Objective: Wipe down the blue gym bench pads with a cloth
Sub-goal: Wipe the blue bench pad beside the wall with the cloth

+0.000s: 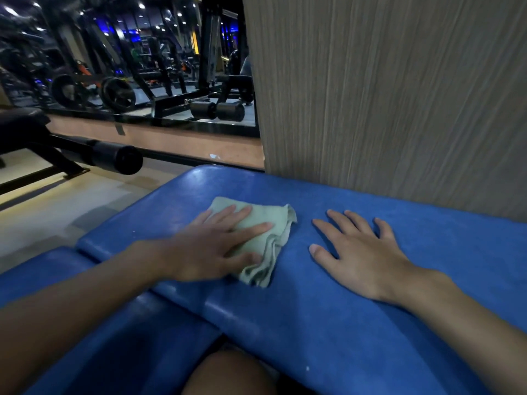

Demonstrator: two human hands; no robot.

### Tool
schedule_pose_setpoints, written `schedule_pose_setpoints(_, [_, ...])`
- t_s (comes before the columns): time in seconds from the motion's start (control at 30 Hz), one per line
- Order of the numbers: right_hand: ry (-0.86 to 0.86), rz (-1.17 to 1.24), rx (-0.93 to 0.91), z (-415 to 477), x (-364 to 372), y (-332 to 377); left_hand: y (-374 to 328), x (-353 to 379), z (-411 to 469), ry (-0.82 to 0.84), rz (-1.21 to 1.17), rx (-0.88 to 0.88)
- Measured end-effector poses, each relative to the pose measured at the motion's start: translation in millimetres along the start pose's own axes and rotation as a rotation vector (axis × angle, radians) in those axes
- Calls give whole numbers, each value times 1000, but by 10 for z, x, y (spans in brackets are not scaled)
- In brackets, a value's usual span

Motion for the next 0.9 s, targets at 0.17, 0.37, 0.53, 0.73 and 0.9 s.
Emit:
schedule_pose_setpoints(0.17, [-125,56,-23,67,-133,124,-162,46,-543,42,-54,-17])
schedule_pose_setpoints(0.37, [4,2,-31,219,35,205,181,18,-77,5,-53,-30])
schedule_pose_setpoints(0.53, [-22,-6,-39,227,58,194,645,-86,867,-10,-5,-95])
schedule_pose_setpoints(0.73, [-35,-3,-37,229,50,184,886,-178,1333,-6,-60,-147])
schedule_pose_setpoints(0.9, [-23,11,-30,230,50,183,674,-52,838,-2,-41,-122])
Point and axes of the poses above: each hand's wrist, its own z-axis towards the middle knuckle, its own x-axis out of the palm, y = z × x, the point moved 4 cm from there along z, towards the middle knuckle, and after that the axes turned 14 degrees about x, right-handed, at the moved point
